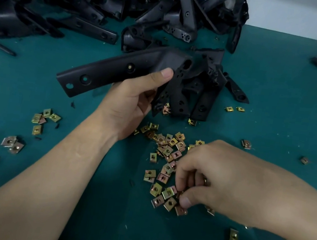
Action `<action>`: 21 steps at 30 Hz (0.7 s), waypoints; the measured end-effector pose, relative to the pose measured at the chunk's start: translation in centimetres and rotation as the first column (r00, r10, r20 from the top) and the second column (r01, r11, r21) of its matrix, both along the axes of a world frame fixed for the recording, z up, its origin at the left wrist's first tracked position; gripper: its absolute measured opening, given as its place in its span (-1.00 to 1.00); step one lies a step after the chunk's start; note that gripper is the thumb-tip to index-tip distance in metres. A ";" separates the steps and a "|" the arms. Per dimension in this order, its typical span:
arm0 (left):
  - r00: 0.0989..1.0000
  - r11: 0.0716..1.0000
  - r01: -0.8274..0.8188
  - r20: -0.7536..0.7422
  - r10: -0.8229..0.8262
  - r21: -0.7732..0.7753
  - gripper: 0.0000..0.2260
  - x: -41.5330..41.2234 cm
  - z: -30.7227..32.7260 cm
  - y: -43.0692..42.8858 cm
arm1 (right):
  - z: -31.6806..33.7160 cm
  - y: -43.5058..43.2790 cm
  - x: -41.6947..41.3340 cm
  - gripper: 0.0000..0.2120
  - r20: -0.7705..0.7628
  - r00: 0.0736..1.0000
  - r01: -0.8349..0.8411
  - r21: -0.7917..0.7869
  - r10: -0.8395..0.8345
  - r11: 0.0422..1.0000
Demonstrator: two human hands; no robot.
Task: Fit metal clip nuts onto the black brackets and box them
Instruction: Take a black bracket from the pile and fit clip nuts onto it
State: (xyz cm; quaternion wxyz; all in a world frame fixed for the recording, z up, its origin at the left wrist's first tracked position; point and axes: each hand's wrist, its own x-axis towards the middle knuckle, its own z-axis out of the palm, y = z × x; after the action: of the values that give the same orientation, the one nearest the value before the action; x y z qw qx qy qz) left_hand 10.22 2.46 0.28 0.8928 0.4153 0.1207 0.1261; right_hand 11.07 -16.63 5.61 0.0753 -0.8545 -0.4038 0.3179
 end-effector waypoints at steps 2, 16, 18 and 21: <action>1.000 1.000 -0.010 0.003 0.010 -0.022 -0.42 0.0 0.0 0.0 | 0.1 -0.2 -0.2 -0.84 0.019 1.000 0.003 -0.014 -0.002 1.000; 0.992 0.992 0.122 0.020 -0.123 0.031 -0.63 -0.5 -0.1 0.1 | -0.5 -1.1 1.2 -0.90 -0.035 0.999 0.038 0.253 -0.030 0.967; 0.988 0.988 0.149 0.025 -0.150 0.037 -0.69 -0.5 -0.2 0.0 | -0.7 -1.0 2.2 -0.90 -0.270 0.957 0.221 0.429 -0.109 0.876; 0.983 0.983 0.179 0.027 -0.181 0.050 -0.67 -0.6 -0.2 -0.1 | -1.1 -0.7 3.5 -0.94 -0.457 0.873 0.435 0.567 -0.172 0.700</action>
State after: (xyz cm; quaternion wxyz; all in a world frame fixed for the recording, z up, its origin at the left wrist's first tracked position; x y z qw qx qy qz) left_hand 9.65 2.31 0.12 0.8923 0.4433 0.0656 0.0543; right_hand 14.53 -17.37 4.50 0.4957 -0.7529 -0.3176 0.2942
